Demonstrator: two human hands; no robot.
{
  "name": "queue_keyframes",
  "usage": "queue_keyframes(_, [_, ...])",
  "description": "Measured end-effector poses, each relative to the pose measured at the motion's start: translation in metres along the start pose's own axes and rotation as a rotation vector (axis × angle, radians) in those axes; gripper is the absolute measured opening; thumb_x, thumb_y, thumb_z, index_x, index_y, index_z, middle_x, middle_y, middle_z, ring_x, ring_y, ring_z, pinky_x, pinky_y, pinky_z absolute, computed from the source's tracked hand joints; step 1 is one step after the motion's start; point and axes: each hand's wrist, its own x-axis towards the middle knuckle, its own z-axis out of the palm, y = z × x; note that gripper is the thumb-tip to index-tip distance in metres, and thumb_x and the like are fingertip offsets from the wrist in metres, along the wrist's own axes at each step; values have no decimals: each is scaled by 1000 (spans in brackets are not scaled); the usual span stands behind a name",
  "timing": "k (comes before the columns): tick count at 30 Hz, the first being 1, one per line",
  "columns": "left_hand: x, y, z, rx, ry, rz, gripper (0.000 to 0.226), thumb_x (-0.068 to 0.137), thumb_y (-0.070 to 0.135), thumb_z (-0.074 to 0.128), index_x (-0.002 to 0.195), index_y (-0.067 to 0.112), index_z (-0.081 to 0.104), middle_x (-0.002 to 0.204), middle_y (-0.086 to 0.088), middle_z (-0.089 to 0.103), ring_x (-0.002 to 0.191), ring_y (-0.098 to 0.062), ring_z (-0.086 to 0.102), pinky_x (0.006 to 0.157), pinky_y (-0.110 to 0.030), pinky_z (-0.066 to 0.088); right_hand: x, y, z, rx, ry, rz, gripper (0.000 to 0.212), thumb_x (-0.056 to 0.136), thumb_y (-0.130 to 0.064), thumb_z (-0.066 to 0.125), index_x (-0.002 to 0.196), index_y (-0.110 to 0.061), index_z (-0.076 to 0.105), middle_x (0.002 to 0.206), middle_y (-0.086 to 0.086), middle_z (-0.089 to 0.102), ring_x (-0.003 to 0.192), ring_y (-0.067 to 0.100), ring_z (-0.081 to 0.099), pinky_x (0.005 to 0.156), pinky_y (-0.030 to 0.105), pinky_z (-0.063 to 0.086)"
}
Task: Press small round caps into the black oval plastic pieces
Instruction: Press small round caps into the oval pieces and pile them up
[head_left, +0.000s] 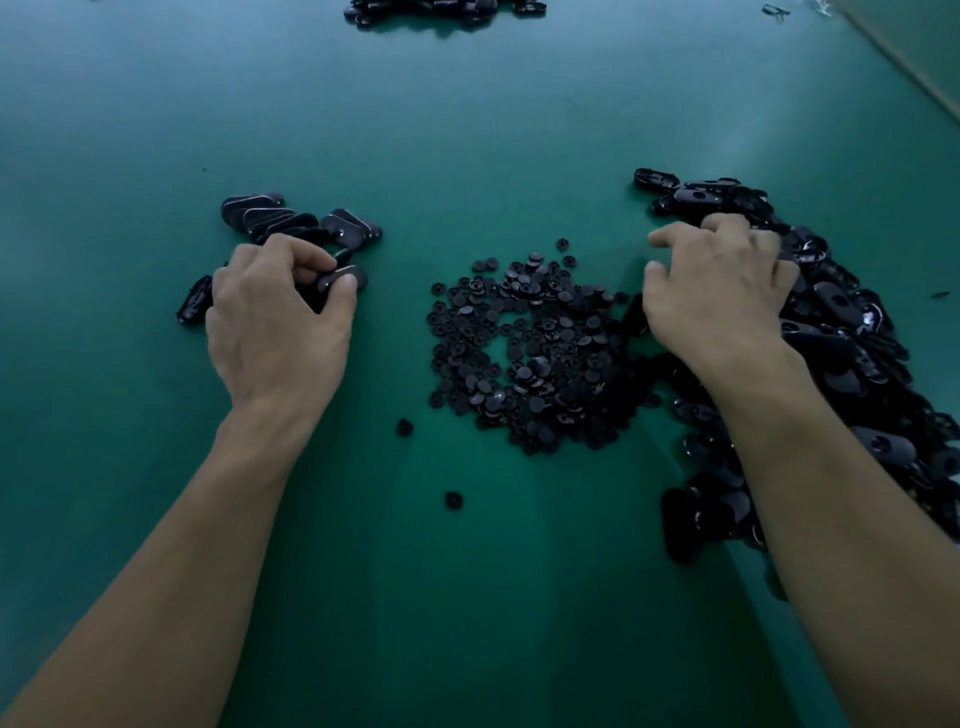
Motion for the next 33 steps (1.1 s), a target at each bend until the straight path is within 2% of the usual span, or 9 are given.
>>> queue_keyframes(3, [-1, 1, 0, -1, -9, -16, 30, 86, 32, 71, 112, 22, 61, 105, 5, 45, 104, -28, 57, 92, -49, 48, 0, 0, 2, -54, -19, 12, 37, 99, -16, 49, 134, -26, 58, 137, 16, 49, 128, 42, 39, 104, 51, 32])
queue_keyframes(8, [-3, 5, 1, -56, 26, 69, 27, 88, 35, 67, 110, 19, 62, 96, 6, 46, 97, -27, 55, 89, -49, 47, 1, 1, -3, 85, 66, -46, 43, 89, 2, 60, 125, -20, 66, 129, 18, 57, 119, 41, 51, 100, 51, 47])
queue_keyframes(12, [-9, 10, 6, -125, 33, 218, 14, 90, 30, 65, 95, 17, 66, 76, 7, 54, 81, -20, 53, 82, -35, 46, 4, 2, -1, 130, 88, -46, 33, 93, -5, 61, 123, -18, 68, 127, 18, 60, 116, 39, 55, 100, 50, 49])
queue_keyframes(14, [-12, 12, 9, -191, 2, 253, 9, 90, 27, 67, 89, 18, 65, 69, 9, 52, 68, -14, 50, 72, -36, 47, 5, 3, -1, 112, 83, -59, 28, 95, -8, 60, 120, -17, 70, 121, 15, 66, 115, 38, 57, 99, 50, 50])
queue_keyframes(16, [-16, 15, 11, -283, -45, 268, 8, 90, 26, 68, 86, 21, 64, 61, 12, 48, 56, -5, 45, 62, -26, 44, 6, 4, -1, 127, 100, -80, 26, 97, -9, 58, 119, -15, 71, 118, 14, 69, 114, 37, 59, 99, 49, 50])
queue_keyframes(20, [-23, 21, 12, -404, -145, 341, 9, 90, 22, 71, 86, 23, 63, 54, 9, 48, 48, -9, 44, 54, -11, 36, 8, 5, -1, 159, 254, -131, 29, 100, -5, 53, 122, -11, 71, 116, 12, 73, 111, 36, 62, 100, 47, 50])
queue_keyframes(25, [-27, 28, 12, -567, -232, 262, 12, 90, 19, 73, 84, 23, 64, 52, 8, 44, 45, -6, 39, 50, -15, 34, 2, -3, -6, 319, 456, -262, 27, 104, -16, 51, 121, -12, 72, 112, 8, 74, 106, 26, 62, 95, 24, 41])
queue_keyframes(29, [-26, 34, 4, -788, -311, 149, 11, 94, 28, 66, 87, 20, 66, 63, 0, 66, 40, -9, 54, 38, -17, 39, -18, -28, -8, 693, 304, -439, 20, 98, -11, 61, 116, -10, 72, 104, -1, 72, 82, 3, 67, 78, 7, 50])
queue_keyframes(33, [-25, 37, 3, -930, -433, -36, 21, 98, 33, 56, 102, 17, 68, 71, -3, 73, 41, -14, 60, 36, -19, 41, -46, -55, -3, 1030, 9, -582, 22, 95, -5, 62, 113, -14, 71, 96, -11, 71, 76, 5, 71, 70, 20, 56])
